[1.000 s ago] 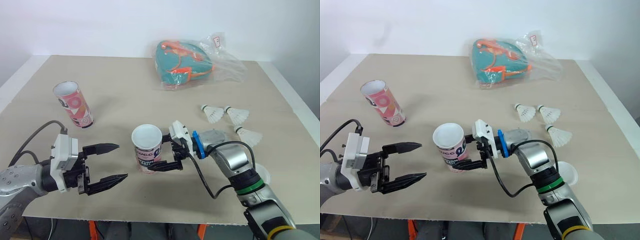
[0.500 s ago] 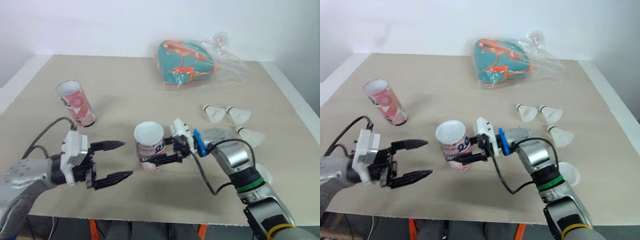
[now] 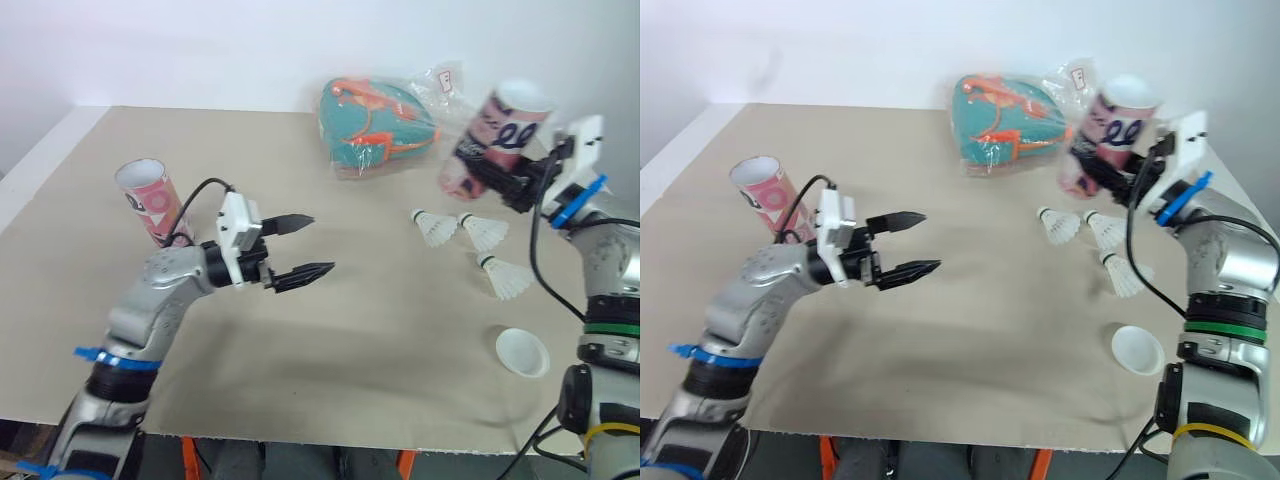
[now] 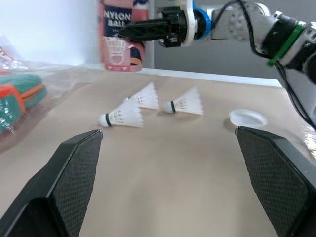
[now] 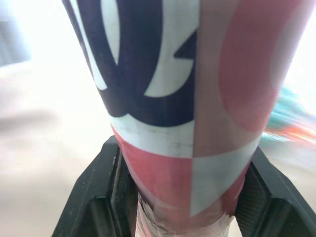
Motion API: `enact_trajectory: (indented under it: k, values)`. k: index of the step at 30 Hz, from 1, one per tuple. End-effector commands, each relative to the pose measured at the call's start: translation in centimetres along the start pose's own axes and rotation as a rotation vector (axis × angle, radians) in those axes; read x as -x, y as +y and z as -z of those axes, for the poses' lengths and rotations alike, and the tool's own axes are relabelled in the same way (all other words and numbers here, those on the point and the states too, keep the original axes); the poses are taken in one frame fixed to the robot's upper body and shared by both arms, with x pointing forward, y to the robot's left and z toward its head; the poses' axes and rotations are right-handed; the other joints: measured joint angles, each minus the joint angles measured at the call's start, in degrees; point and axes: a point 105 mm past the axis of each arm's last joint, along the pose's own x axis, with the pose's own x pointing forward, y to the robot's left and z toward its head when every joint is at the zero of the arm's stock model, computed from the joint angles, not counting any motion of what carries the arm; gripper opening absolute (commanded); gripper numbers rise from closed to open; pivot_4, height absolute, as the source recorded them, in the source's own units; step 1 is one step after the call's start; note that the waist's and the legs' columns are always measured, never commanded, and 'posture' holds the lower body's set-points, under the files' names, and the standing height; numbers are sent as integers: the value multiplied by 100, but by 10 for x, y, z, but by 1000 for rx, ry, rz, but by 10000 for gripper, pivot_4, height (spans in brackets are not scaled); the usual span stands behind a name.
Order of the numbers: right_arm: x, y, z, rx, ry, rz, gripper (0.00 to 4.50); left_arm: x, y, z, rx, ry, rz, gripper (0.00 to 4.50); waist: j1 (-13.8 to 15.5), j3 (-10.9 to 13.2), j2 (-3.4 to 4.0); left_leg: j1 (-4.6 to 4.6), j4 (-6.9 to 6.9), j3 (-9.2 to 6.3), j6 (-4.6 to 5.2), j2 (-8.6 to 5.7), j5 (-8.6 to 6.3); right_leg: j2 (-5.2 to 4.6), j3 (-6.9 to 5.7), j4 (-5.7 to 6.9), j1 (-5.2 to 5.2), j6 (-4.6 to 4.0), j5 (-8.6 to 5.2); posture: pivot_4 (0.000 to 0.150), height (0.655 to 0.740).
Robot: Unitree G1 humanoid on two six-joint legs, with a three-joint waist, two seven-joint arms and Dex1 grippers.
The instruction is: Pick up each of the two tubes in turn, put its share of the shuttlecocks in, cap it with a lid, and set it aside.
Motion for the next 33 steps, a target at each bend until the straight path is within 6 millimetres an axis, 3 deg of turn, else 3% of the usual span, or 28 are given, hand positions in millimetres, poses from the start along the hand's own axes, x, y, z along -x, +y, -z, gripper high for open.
enact_trajectory:
  k: [1,9,14,20,22,25,33]
  values:
    - [25,-49,-7,42,-14,254,24535,-19,4,-2,-6,-35,6,45000,-1,-1,7,-1,0,2,1,-2,-1,-2,3,-1,0,1,-1,1500,7400]
    - [68,-104,43,-34,111,563,24535,-51,-4,-1,32,-73,80,45000,-66,-1,14,4,2,4,1,-18,2,-14,6,4,7,9,-1,1500,7400]
    - [91,-121,65,-47,178,690,24535,-55,-7,4,27,-64,101,45000,-112,-5,30,5,3,4,3,-46,5,-40,7,3,13,25,-5,1500,7400]
    - [97,-123,81,-99,211,729,24535,-54,-9,7,32,-59,109,45000,-131,-5,31,18,3,2,3,-48,5,-41,8,2,27,28,-5,1500,7400]
    - [96,-121,85,-131,202,708,36163,-54,-10,7,30,-58,110,45000,-130,-5,31,26,4,-1,3,-48,5,-41,5,2,39,29,-5,1500,7400]
    - [97,-119,90,-134,226,703,44588,-53,-9,7,30,-61,108,45000,-132,-5,31,27,11,-1,2,-49,6,-43,5,2,45,35,-2,1500,7400]
    - [108,-122,99,-127,289,721,44588,-53,-9,8,34,-63,105,45000,-131,-6,32,26,13,-3,4,-51,8,-43,5,1,46,38,0,1500,7400]
